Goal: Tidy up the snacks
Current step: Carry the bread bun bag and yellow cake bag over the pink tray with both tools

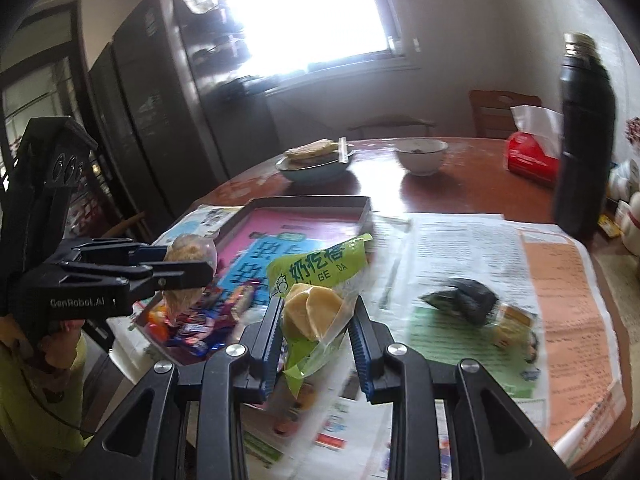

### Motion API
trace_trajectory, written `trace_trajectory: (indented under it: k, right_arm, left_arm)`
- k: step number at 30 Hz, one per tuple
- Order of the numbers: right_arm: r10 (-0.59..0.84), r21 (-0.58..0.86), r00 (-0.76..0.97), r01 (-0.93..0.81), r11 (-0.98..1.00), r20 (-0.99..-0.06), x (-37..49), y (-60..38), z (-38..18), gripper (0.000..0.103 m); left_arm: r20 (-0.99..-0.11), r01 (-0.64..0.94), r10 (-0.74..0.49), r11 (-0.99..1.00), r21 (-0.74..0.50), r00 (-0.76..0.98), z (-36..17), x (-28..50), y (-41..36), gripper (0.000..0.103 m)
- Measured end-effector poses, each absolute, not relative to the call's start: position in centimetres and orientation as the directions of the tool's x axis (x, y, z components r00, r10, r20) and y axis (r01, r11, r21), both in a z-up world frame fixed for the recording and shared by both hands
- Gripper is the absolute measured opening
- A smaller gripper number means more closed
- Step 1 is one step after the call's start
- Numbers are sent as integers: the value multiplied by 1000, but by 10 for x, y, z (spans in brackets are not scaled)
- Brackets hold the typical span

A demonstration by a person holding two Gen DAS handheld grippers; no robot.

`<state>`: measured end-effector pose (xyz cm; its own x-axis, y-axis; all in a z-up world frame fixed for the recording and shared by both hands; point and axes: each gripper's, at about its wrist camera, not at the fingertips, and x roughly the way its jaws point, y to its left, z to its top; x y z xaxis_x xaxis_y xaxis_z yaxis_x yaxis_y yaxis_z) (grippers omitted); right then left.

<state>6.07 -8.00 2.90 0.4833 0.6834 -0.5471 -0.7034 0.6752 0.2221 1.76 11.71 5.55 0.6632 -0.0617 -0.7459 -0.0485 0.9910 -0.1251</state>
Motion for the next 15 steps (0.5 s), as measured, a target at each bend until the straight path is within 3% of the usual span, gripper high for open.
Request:
trace_trajectory:
  k: [15]
  right_arm:
    - [744,210,356,-810,547,-566,47,-7,33,32]
  left_arm:
    - [-765,-196,19,971,-141,643,37,-2,172,40]
